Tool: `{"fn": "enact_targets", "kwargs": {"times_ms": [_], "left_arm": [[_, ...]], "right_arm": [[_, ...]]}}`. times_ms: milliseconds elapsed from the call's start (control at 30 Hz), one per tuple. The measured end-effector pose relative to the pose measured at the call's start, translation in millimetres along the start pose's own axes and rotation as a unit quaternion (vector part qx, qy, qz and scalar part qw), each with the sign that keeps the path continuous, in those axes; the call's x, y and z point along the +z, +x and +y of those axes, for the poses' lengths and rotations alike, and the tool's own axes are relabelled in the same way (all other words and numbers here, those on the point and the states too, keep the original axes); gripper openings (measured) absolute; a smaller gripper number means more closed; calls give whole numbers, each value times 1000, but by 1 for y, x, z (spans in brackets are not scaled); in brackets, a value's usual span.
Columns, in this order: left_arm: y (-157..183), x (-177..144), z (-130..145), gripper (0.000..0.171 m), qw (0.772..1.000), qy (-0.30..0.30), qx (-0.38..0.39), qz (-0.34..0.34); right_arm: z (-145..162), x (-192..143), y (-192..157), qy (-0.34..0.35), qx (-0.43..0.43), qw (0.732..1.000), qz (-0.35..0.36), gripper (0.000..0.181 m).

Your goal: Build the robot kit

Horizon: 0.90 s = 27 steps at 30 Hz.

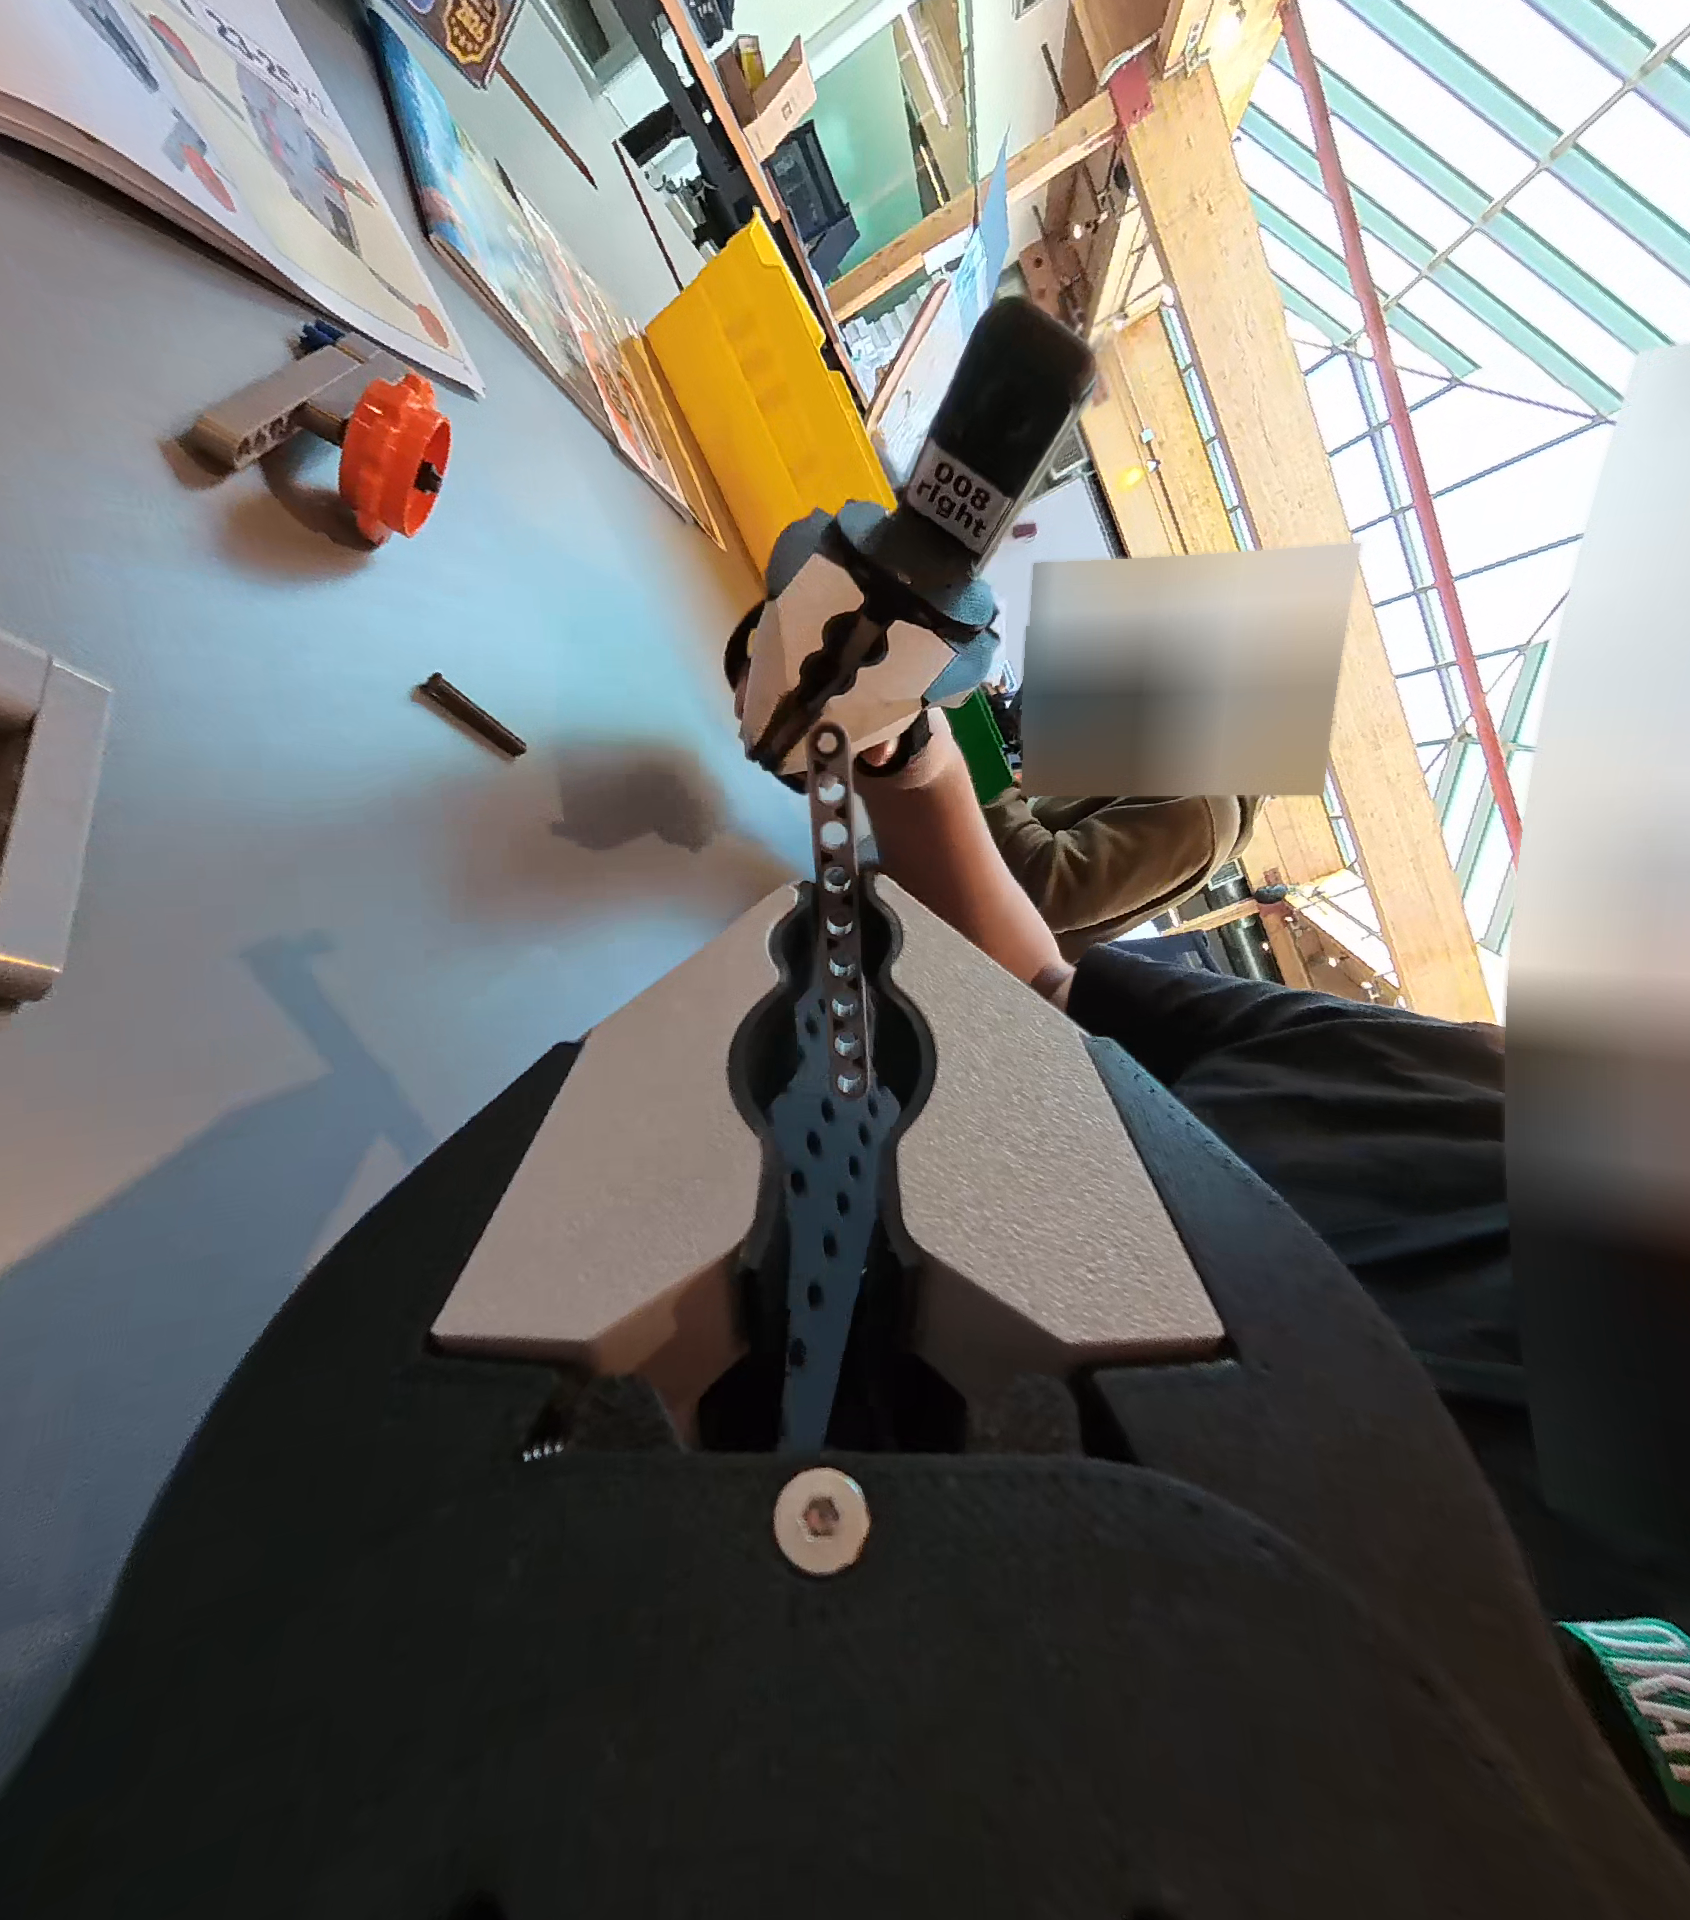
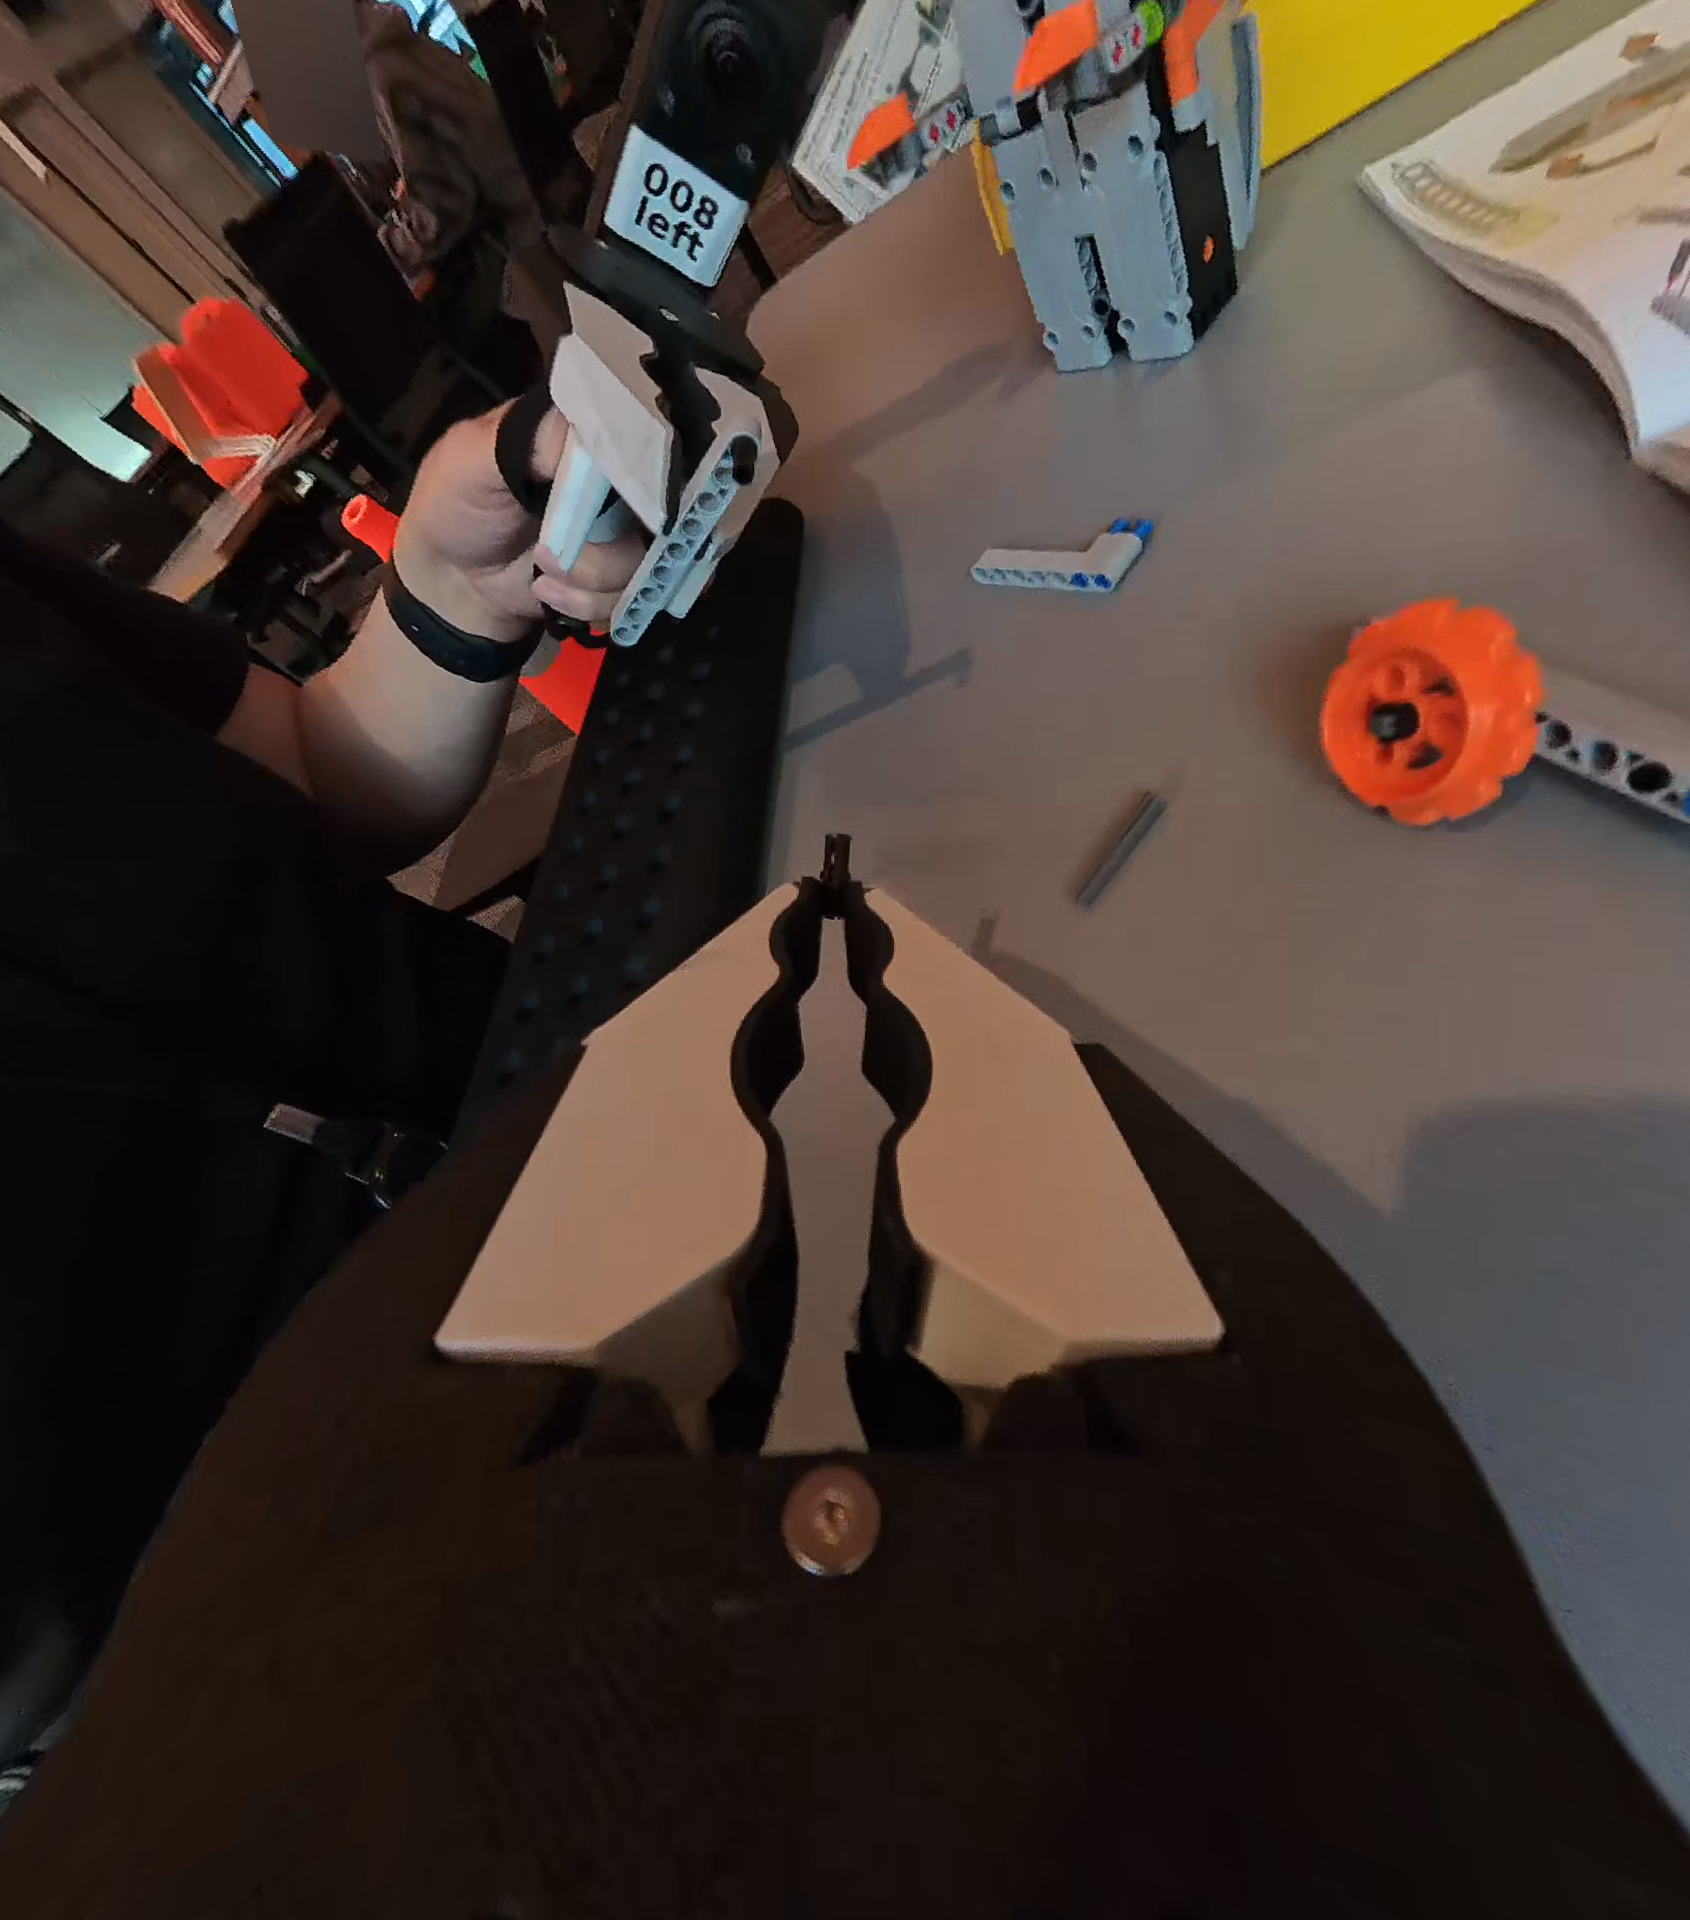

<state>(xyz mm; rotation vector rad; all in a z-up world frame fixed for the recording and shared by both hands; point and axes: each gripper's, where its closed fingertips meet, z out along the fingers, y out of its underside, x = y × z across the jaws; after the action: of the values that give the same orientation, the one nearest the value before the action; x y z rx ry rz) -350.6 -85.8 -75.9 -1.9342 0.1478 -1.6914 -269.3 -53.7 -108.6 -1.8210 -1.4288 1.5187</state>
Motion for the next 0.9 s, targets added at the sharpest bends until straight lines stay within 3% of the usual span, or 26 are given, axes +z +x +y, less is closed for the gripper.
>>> {"fn": "enact_targets", "kwargs": {"times_ms": [900], "left_arm": [[-12,8,2,6,1000,-5,5,-21]], "right_arm": [[-5,-11,26,30,33,998,45,3]]}}
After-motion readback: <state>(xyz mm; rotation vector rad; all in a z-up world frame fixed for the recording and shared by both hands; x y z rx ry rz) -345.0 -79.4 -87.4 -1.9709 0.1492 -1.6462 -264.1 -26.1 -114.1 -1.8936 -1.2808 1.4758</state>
